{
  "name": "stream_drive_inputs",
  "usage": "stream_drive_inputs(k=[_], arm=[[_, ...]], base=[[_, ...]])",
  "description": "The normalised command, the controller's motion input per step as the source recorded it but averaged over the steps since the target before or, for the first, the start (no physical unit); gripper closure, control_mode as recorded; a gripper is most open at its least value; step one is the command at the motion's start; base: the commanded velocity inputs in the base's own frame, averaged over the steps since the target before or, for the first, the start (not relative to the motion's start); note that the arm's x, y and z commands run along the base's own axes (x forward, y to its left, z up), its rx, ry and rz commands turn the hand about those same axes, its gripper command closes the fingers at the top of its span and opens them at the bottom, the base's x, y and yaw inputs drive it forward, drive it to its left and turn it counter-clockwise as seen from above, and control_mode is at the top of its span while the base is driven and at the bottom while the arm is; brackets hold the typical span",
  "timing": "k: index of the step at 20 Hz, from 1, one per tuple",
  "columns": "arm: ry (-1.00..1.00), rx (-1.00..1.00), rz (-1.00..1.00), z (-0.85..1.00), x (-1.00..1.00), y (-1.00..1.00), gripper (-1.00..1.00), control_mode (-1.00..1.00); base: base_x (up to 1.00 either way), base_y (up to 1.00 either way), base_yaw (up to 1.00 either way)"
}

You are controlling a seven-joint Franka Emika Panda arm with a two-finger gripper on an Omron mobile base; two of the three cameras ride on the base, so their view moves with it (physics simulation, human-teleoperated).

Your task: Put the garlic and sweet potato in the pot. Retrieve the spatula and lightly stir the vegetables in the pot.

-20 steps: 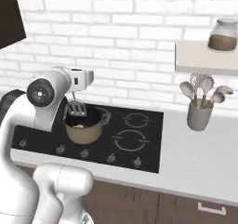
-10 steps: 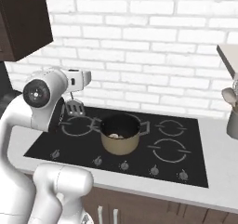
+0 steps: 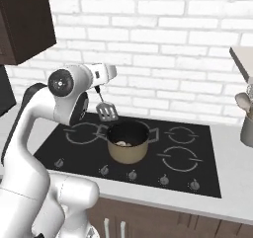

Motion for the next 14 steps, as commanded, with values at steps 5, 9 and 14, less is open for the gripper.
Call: stream_drive_inputs(k=[5,9,14], arm=[[0.06,-0.06,-0.01,-0.37,0.25,-0.38,1.0,-1.0],[0.0,0.0,0.0,-0.39,0.15,-0.15,1.0,-1.0],[0.0,0.0,0.0,-0.4,0.05,-0.04,1.0,-1.0]], base=[[0.0,0.0,0.0],[0.0,0.0,0.0],[0.0,0.0,0.0]])
